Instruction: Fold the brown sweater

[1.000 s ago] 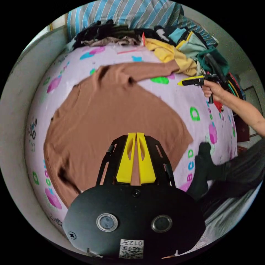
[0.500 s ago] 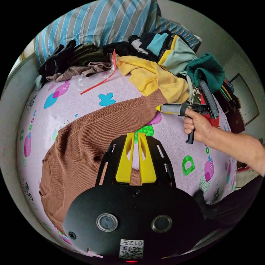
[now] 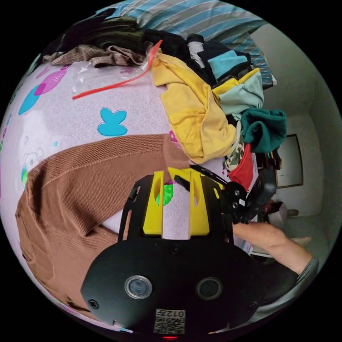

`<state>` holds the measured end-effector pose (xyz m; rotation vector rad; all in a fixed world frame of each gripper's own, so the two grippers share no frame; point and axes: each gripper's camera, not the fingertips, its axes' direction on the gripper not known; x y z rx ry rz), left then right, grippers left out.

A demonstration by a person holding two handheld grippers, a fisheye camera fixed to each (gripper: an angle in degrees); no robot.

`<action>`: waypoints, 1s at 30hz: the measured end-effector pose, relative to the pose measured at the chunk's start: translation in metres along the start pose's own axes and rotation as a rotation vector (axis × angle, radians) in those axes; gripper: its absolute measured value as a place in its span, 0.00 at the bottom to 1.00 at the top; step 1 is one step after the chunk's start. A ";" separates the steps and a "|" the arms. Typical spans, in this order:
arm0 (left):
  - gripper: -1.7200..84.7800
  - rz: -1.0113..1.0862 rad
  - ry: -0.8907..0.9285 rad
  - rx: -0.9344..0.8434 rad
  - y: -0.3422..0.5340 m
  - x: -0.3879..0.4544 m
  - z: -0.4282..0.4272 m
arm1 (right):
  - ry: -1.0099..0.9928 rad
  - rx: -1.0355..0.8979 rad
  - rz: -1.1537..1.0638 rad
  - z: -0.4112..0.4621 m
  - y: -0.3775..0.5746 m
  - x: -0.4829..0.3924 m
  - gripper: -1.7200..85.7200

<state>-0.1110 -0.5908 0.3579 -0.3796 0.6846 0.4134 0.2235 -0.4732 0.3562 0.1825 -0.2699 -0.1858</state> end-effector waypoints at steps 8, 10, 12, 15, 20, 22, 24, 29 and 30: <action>0.12 0.056 -0.095 -0.108 -0.015 -0.014 0.026 | 0.008 0.028 -0.139 -0.003 0.015 -0.032 0.01; 0.10 0.044 -0.083 -0.099 -0.011 -0.021 0.025 | 0.017 0.034 -0.158 -0.004 0.018 -0.038 0.01; 0.07 0.035 -0.059 -0.075 -0.004 -0.028 0.021 | 0.021 0.040 -0.181 -0.006 0.019 -0.047 0.01; 0.04 0.024 -0.015 -0.025 0.010 -0.040 0.006 | 0.010 0.062 -0.185 -0.011 0.015 -0.058 0.01; 0.02 0.015 -0.015 0.105 0.045 -0.063 -0.056 | -0.039 0.109 -0.201 -0.022 -0.008 -0.083 0.01; 0.02 0.013 -0.023 0.159 0.061 -0.072 -0.087 | -0.084 0.126 -0.197 -0.027 -0.021 -0.095 0.01; 0.02 -0.002 -0.026 0.208 0.081 -0.085 -0.118 | -0.150 0.148 -0.211 -0.032 -0.040 -0.116 0.01; 0.02 -0.069 -0.072 0.365 0.162 -0.124 -0.206 | -0.287 0.170 -0.255 -0.030 -0.076 -0.169 0.01; 0.02 -0.079 -0.080 0.380 0.173 -0.129 -0.214 | -0.320 0.166 -0.272 -0.025 -0.083 -0.185 0.01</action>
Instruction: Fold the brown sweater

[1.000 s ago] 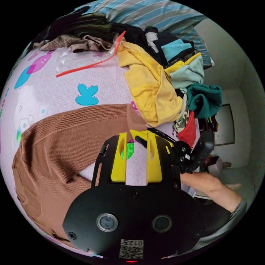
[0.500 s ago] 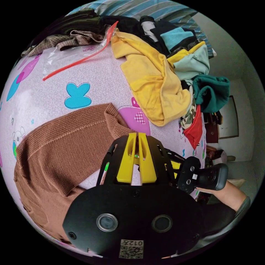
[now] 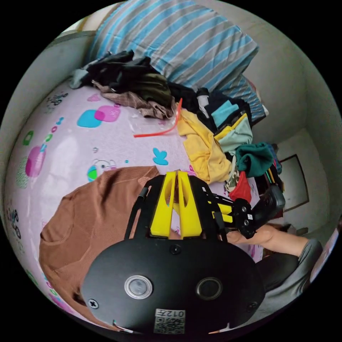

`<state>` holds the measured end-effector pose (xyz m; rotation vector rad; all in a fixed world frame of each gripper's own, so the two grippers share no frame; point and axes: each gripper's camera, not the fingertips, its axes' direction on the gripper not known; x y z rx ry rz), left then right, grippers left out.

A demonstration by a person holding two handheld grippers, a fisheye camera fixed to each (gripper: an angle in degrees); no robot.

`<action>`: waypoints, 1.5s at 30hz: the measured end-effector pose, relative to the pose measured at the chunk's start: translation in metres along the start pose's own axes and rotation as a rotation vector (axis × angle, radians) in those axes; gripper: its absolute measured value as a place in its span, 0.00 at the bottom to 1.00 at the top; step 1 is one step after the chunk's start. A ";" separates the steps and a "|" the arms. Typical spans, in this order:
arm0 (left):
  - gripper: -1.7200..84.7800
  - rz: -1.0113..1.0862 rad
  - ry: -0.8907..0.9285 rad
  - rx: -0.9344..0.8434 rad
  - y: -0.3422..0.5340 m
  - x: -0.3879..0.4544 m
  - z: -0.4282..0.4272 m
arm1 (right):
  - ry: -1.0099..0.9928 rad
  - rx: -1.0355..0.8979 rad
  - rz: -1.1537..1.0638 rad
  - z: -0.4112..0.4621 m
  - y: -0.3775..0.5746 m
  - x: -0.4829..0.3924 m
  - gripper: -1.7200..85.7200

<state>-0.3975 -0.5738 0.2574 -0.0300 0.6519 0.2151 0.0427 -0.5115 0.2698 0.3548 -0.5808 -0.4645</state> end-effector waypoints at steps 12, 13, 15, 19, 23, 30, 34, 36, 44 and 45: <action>0.02 -0.317 -0.124 0.142 0.156 -0.153 -0.125 | -0.246 -0.211 -0.134 0.153 -0.058 -0.109 0.01; 0.02 -0.351 -0.143 0.143 0.172 -0.165 -0.129 | -0.250 -0.225 -0.134 0.160 -0.058 -0.112 0.01; 0.02 -0.395 -0.147 0.162 0.194 -0.182 -0.136 | -0.257 -0.262 -0.153 0.185 -0.060 -0.126 0.01; 0.03 -0.436 -0.120 0.270 0.232 -0.201 -0.155 | -0.237 -0.253 -0.180 0.207 -0.067 -0.139 0.01; 0.03 -0.377 -0.189 0.313 0.257 -0.197 -0.171 | -0.234 -0.211 -0.262 0.223 -0.074 -0.149 0.01; 0.03 -0.568 -0.289 0.140 0.298 -0.248 -0.148 | -0.340 -0.471 -0.207 0.309 -0.076 -0.134 0.07; 0.03 -0.635 -0.296 0.168 0.318 -0.266 -0.153 | -0.372 -0.489 -0.163 0.321 -0.077 -0.109 0.09; 0.03 -0.671 -0.344 0.210 0.326 -0.268 -0.164 | -0.350 -0.491 -0.199 0.320 -0.077 -0.094 0.10; 0.05 -0.592 -0.367 0.110 0.312 -0.265 -0.157 | -0.307 -0.443 -0.104 0.290 -0.071 -0.014 0.09; 0.05 -0.595 -0.367 0.101 0.311 -0.267 -0.154 | -0.280 -0.429 -0.086 0.284 -0.070 -0.002 0.09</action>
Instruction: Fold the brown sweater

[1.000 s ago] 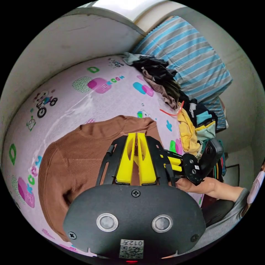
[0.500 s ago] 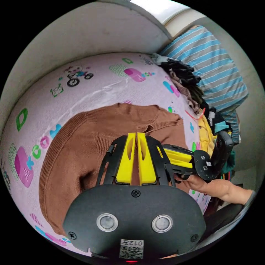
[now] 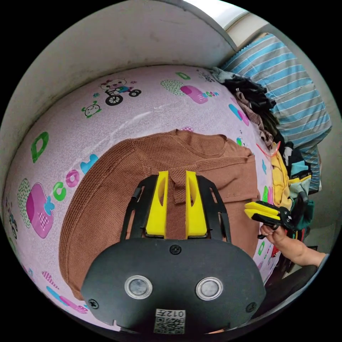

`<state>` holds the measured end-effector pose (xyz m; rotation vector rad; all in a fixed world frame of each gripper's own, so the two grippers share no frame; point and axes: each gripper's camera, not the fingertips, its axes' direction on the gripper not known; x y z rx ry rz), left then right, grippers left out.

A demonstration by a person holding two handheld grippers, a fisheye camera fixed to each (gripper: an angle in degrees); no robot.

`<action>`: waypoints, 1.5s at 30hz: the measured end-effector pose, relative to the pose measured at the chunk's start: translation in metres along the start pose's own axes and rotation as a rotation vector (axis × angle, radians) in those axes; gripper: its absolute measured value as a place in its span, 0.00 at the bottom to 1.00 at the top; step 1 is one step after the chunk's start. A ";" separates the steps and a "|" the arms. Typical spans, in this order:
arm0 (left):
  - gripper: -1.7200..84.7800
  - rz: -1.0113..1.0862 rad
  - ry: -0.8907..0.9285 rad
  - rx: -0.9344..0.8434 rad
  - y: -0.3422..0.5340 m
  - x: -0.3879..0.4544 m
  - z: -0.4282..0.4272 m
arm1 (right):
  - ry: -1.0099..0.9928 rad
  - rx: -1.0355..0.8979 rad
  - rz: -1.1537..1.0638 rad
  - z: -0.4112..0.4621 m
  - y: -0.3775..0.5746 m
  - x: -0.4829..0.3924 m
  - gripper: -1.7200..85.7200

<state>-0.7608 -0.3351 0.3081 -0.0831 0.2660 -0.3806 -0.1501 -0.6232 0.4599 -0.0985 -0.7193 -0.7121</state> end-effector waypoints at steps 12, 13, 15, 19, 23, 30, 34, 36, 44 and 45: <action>0.02 0.105 -0.139 -0.058 0.001 0.037 0.014 | 0.151 0.189 0.340 -0.058 -0.032 0.154 0.07; 0.02 0.110 -0.134 -0.055 0.002 0.037 0.012 | 0.125 0.198 0.376 -0.059 -0.035 0.166 0.07; 0.02 0.125 -0.140 -0.063 0.004 0.037 0.010 | 0.054 0.168 0.478 -0.055 -0.053 0.206 0.08; 0.02 0.129 -0.115 -0.072 0.006 0.037 0.011 | 0.025 0.067 0.516 -0.044 -0.088 0.241 0.09; 0.02 0.143 -0.114 -0.085 0.004 0.040 0.013 | -0.076 -0.029 0.524 -0.029 -0.124 0.264 0.11; 0.02 0.177 -0.109 -0.066 0.003 0.048 0.002 | 0.189 -0.139 0.298 -0.023 -0.163 0.247 0.02; 0.02 0.216 -0.179 -0.080 0.009 0.052 0.000 | 0.399 -0.168 0.134 -0.020 -0.185 0.225 0.01; 0.02 0.203 -0.186 -0.092 0.010 0.051 0.002 | 0.487 -0.212 0.068 -0.004 -0.193 0.216 0.01; 0.02 0.214 -0.143 -0.132 -0.001 0.057 0.011 | 0.470 -0.117 0.189 -0.027 -0.174 0.227 0.08; 0.02 0.220 -0.142 -0.134 -0.002 0.058 0.010 | 0.371 -0.083 0.221 -0.041 -0.162 0.231 0.08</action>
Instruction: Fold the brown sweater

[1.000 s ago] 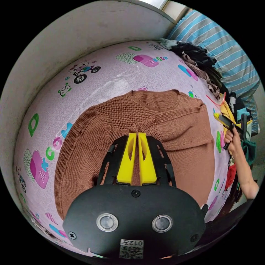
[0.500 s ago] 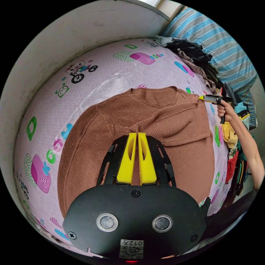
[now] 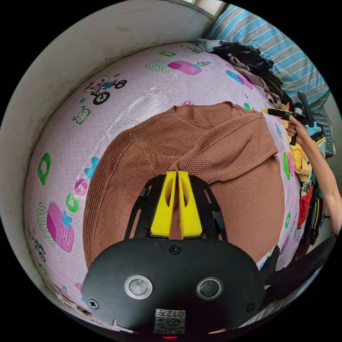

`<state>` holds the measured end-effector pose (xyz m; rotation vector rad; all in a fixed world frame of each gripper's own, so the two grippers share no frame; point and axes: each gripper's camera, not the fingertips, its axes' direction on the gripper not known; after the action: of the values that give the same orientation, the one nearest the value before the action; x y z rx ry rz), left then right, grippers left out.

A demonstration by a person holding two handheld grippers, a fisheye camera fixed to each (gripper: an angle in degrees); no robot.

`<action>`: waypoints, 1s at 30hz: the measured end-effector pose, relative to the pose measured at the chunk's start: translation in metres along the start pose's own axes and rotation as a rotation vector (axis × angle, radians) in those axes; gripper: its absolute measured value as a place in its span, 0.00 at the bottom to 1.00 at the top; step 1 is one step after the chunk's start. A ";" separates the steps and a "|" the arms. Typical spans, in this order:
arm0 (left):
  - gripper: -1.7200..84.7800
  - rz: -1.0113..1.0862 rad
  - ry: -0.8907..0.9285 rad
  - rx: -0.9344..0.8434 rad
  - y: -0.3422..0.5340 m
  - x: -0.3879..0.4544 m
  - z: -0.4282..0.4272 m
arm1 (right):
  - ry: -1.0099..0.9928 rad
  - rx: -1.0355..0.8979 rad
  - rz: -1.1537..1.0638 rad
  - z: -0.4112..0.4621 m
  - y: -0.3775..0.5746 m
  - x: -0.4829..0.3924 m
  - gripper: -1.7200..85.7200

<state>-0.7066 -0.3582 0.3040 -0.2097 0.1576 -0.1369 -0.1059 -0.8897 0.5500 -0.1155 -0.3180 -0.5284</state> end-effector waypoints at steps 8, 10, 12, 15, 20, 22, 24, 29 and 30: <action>0.02 0.066 -0.022 -0.031 -0.011 0.011 -0.005 | -0.222 -0.079 -0.004 -0.007 0.103 0.006 0.08; 0.02 0.060 -0.024 -0.039 -0.013 0.013 -0.004 | -0.206 -0.108 -0.013 0.000 0.111 0.000 0.08; 0.02 0.048 -0.019 -0.044 -0.015 0.015 -0.004 | -0.204 -0.120 -0.049 0.004 0.117 -0.007 0.04; 0.02 0.042 -0.036 -0.058 -0.019 0.015 -0.005 | -0.153 -0.119 -0.094 0.000 0.121 -0.010 0.01; 0.02 0.073 -0.102 -0.128 -0.025 0.017 0.000 | -0.132 -0.143 -0.107 -0.007 0.132 -0.007 0.01; 0.02 0.053 -0.091 -0.118 -0.025 0.017 -0.002 | -0.129 -0.142 -0.104 -0.009 0.135 -0.010 0.01; 0.02 0.028 -0.074 -0.086 -0.022 0.015 -0.009 | -0.073 -0.138 -0.077 -0.015 0.136 -0.014 0.01; 0.03 -0.075 -0.021 0.116 -0.001 0.007 -0.051 | -0.068 0.027 -0.074 -0.042 0.125 -0.024 0.01; 0.03 -0.065 -0.021 0.117 -0.001 0.011 -0.052 | -0.082 0.043 -0.083 -0.042 0.116 -0.030 0.01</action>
<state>-0.7047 -0.3711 0.2527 -0.0994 0.1217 -0.2076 -0.0600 -0.7835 0.4976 -0.0828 -0.4155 -0.5994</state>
